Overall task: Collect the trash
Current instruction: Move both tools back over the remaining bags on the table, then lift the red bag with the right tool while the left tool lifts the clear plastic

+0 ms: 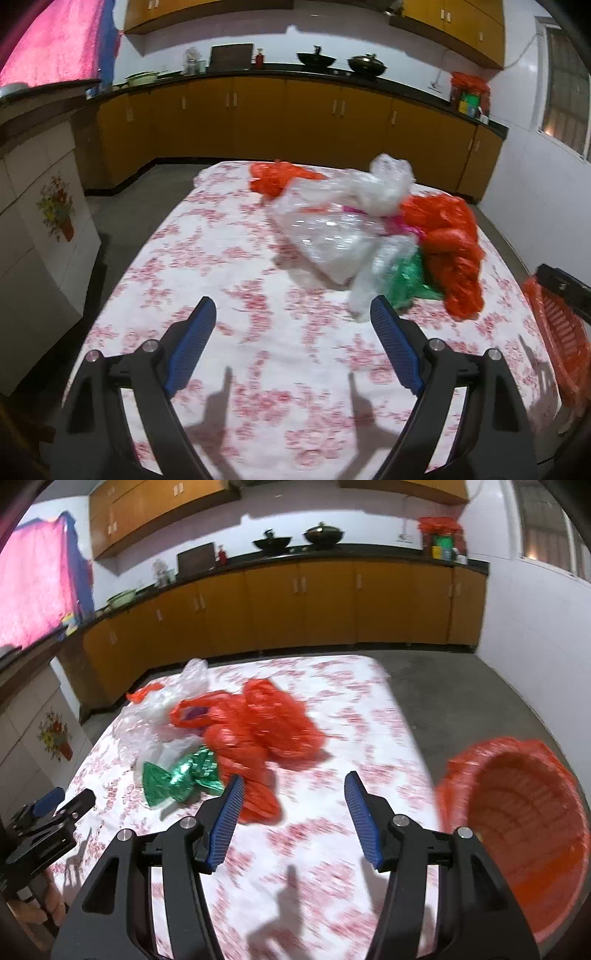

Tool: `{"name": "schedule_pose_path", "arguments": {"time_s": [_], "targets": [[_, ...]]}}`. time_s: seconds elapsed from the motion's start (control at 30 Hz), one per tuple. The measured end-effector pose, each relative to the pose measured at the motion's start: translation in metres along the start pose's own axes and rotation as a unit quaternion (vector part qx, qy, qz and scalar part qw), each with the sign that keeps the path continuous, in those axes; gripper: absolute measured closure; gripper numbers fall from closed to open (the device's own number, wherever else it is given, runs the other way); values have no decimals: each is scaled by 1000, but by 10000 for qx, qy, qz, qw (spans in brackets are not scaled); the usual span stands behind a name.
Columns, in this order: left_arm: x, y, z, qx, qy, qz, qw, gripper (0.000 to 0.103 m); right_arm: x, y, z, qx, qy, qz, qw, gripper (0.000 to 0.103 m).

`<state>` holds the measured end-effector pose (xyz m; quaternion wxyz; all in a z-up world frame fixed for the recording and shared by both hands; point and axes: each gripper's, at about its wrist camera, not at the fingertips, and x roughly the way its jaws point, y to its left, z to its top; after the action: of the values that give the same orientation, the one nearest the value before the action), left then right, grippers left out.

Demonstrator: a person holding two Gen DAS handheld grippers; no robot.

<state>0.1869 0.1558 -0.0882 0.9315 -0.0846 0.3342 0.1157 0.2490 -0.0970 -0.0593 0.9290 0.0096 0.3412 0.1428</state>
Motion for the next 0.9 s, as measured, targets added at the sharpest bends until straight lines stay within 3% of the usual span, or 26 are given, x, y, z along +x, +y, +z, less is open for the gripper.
{"name": "schedule_pose_path", "arguments": {"time_s": [0.27,0.63,0.77,0.9], "targets": [[3,29,-3,-233,69,16,9997,19,49,31,5,-111,189,175,9996,46],[11,47,0,-438,85,60,9990,19,83,47,5,-412,420,102,9982,46],[14,47,2,-446,101,15,9990,19,85,48,4,-495,477,132,9976,61],[15,41,3,-417,110,-46,9991,19,78,47,2,-535,442,212,9974,67]]}}
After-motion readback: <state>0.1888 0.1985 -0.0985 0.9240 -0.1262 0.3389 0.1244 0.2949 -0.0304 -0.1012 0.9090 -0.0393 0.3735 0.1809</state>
